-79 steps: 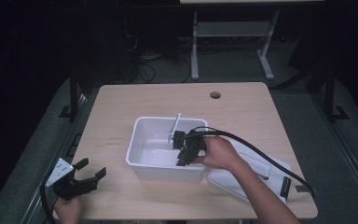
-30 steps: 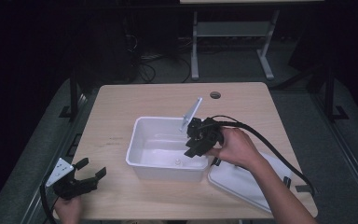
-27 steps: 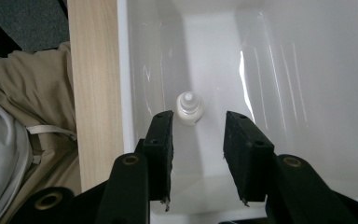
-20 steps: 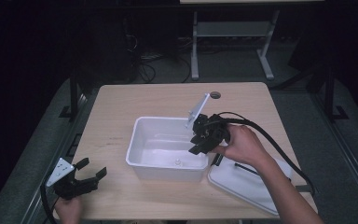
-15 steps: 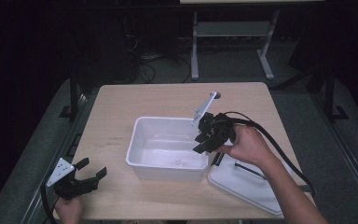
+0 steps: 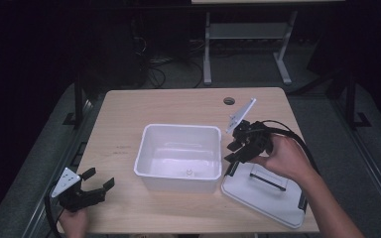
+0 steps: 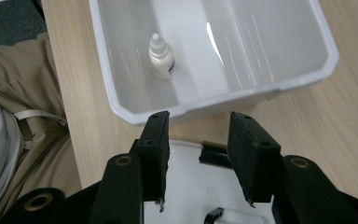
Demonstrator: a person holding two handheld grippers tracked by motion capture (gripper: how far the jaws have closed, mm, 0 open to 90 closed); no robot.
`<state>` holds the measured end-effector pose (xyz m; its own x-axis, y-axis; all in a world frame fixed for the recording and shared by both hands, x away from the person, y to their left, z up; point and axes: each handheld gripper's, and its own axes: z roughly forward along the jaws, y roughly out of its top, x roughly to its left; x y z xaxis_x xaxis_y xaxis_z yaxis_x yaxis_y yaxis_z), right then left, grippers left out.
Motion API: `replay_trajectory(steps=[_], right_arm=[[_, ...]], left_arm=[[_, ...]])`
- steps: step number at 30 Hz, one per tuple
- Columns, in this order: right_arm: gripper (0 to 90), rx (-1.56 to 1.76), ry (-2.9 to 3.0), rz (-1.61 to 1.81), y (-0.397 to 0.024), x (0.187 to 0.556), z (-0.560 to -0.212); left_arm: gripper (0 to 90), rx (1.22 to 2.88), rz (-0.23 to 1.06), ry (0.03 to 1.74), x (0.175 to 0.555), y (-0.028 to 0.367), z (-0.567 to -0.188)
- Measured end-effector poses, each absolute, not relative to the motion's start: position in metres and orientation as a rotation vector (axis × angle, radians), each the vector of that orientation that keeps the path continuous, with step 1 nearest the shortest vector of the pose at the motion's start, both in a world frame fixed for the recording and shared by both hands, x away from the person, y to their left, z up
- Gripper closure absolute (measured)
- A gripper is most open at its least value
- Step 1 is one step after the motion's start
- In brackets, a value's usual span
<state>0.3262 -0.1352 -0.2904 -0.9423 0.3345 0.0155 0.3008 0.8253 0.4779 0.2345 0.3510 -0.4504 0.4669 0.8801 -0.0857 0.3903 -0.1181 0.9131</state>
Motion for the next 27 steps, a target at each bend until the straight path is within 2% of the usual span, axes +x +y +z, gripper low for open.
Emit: replay_trajectory(steps=[11, 27], right_arm=[[56.4, 0.592, 2.904, 0.761, -0.163, 0.32, -0.299], [56.0, 0.714, 2.902, 0.75, -0.197, 0.309, -0.333]], left_arm=[[13.1, 1.709, 0.611, 1.101, 0.234, 0.351, -0.451], [13.0, 1.72, 0.616, 1.1, 0.234, 0.351, -0.451]])
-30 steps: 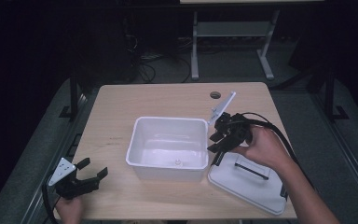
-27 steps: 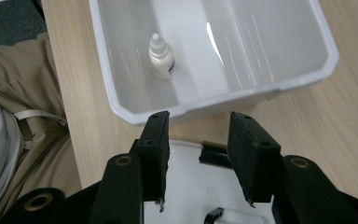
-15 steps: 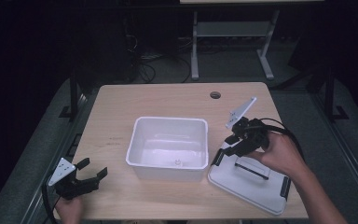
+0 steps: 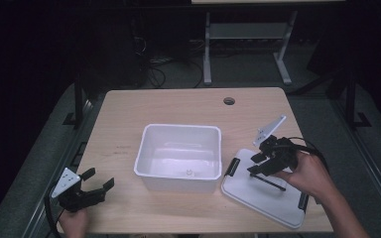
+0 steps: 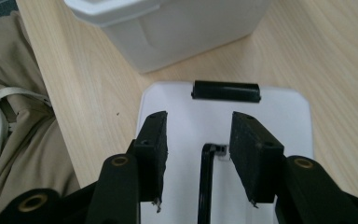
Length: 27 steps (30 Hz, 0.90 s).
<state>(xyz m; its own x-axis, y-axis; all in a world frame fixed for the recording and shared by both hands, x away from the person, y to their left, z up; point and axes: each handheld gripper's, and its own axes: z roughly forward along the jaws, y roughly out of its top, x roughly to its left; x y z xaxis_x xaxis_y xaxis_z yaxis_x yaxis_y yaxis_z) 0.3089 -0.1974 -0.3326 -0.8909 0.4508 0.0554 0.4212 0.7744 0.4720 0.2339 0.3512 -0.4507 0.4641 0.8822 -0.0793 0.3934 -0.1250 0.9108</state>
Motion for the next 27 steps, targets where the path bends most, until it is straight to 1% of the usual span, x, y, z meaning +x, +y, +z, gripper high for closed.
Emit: replay_trajectory(steps=[11, 27], right_arm=[[55.7, 0.772, 2.888, 0.751, -0.217, 0.301, -0.35], [56.0, 0.835, 2.877, 0.736, -0.233, 0.29, -0.377]], left_arm=[[13.1, 1.72, 0.62, 1.101, 0.233, 0.35, -0.45], [13.1, 1.722, 0.619, 1.103, 0.233, 0.35, -0.451]])
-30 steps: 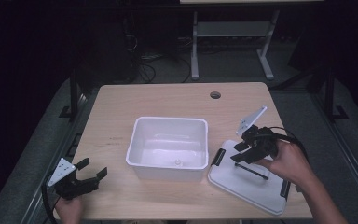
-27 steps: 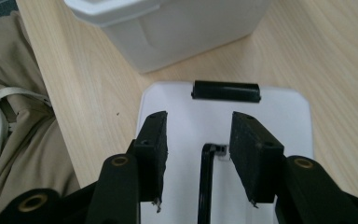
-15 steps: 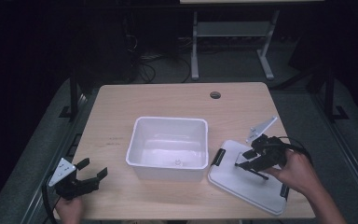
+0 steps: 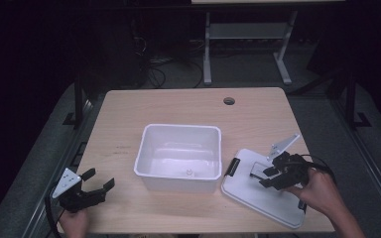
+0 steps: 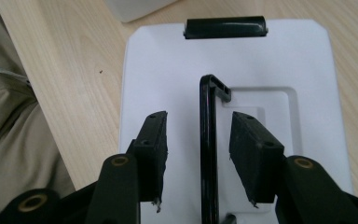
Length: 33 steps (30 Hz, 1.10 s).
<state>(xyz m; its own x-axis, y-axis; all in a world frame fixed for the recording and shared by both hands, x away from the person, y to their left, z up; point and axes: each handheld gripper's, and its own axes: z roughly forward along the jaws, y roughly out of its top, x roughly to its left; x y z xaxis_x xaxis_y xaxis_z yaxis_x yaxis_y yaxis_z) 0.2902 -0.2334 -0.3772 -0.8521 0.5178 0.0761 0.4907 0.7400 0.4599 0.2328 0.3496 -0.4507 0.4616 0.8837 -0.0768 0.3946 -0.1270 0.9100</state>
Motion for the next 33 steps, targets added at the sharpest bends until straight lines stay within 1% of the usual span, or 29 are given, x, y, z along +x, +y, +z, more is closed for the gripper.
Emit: replay_trajectory(steps=[11, 33], right_arm=[[60.2, 0.86, 2.864, 0.716, -0.238, 0.288, -0.39], [77.3, 0.883, 2.864, 0.616, -0.24, 0.299, -0.396]], left_arm=[[13.0, 1.721, 0.62, 1.104, 0.232, 0.349, -0.451], [13.1, 1.719, 0.616, 1.108, 0.233, 0.349, -0.451]])
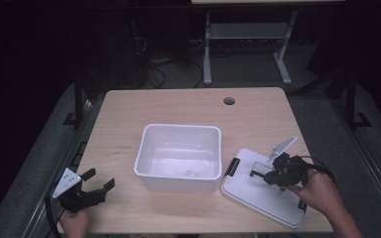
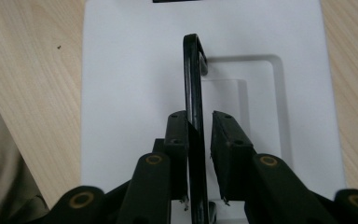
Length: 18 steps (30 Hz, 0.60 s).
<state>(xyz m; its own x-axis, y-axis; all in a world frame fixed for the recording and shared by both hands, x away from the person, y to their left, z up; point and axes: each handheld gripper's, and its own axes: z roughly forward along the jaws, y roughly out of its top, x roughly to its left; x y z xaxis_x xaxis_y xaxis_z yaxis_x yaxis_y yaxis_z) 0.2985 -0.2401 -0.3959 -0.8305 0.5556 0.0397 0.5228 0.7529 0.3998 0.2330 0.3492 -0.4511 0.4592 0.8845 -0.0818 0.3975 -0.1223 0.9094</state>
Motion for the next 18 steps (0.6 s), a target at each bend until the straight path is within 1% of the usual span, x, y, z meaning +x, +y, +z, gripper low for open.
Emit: replay_trajectory(steps=[7, 18], right_arm=[[81.3, 0.883, 2.871, 0.601, -0.239, 0.303, -0.395], [83.6, 0.859, 2.888, 0.578, -0.238, 0.31, -0.394]], left_arm=[[13.1, 1.719, 0.615, 1.108, 0.233, 0.349, -0.451], [13.1, 1.719, 0.615, 1.107, 0.233, 0.35, -0.451]])
